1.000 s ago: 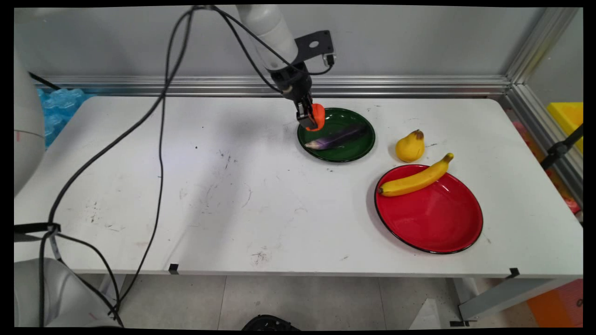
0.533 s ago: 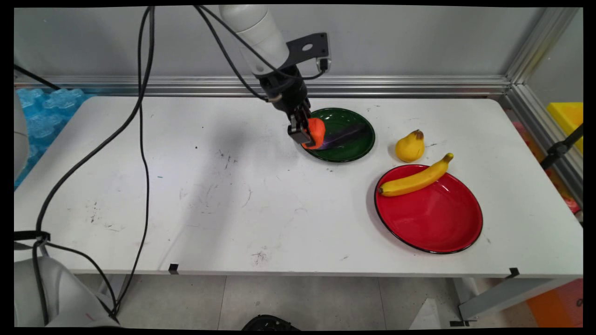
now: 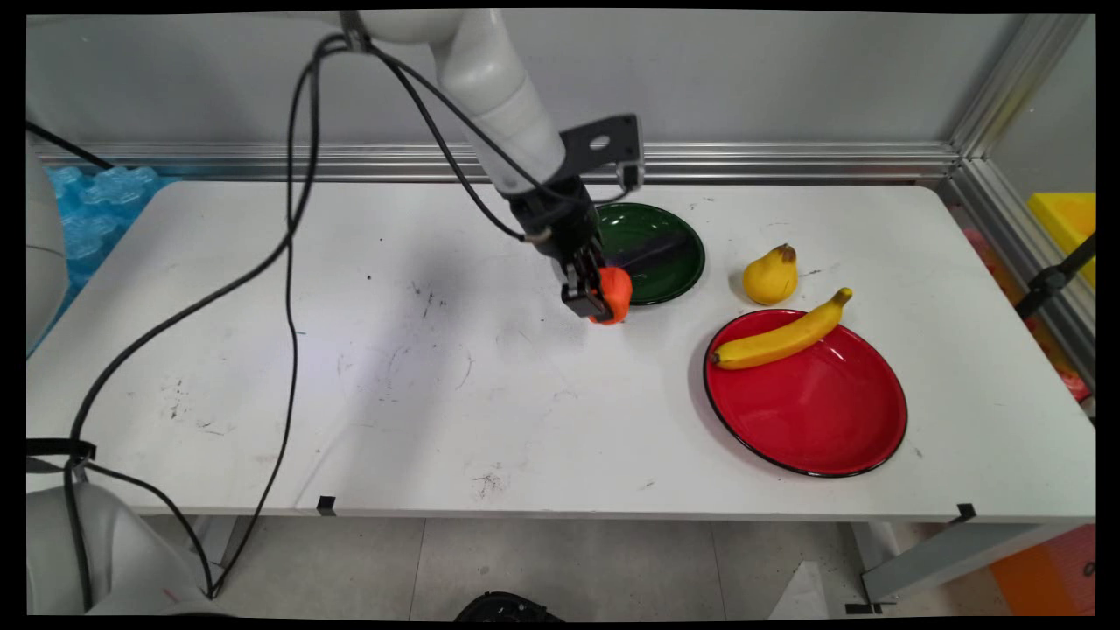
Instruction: Place the picked object on the table
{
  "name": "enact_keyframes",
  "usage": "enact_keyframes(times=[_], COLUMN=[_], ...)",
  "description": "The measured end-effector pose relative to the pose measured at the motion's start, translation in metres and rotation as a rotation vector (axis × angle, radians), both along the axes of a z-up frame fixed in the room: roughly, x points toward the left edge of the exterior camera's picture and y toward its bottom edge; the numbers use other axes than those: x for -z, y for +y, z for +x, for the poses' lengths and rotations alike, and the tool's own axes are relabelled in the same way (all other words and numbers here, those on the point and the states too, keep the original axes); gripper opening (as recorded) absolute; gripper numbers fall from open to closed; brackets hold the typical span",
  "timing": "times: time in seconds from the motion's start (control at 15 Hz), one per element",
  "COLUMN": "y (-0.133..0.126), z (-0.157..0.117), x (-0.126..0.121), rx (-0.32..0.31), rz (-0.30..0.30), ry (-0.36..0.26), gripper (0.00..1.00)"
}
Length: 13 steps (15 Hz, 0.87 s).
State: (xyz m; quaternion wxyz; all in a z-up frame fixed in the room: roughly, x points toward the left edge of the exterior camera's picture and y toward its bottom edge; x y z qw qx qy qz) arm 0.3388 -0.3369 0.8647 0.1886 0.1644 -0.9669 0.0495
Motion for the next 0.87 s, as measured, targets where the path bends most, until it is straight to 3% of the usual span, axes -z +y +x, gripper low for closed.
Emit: enact_keyframes(times=[0.53, 0.6, 0.87], y=[-0.005, -0.006, -0.005], z=[-0.018, -0.020, -0.023], x=[0.050, 0.054, 0.060], rx=[0.012, 0.016, 0.032], rz=[0.015, 0.016, 0.016], ry=[-0.007, -0.005, 0.004], gripper=[0.00, 1.00, 1.00])
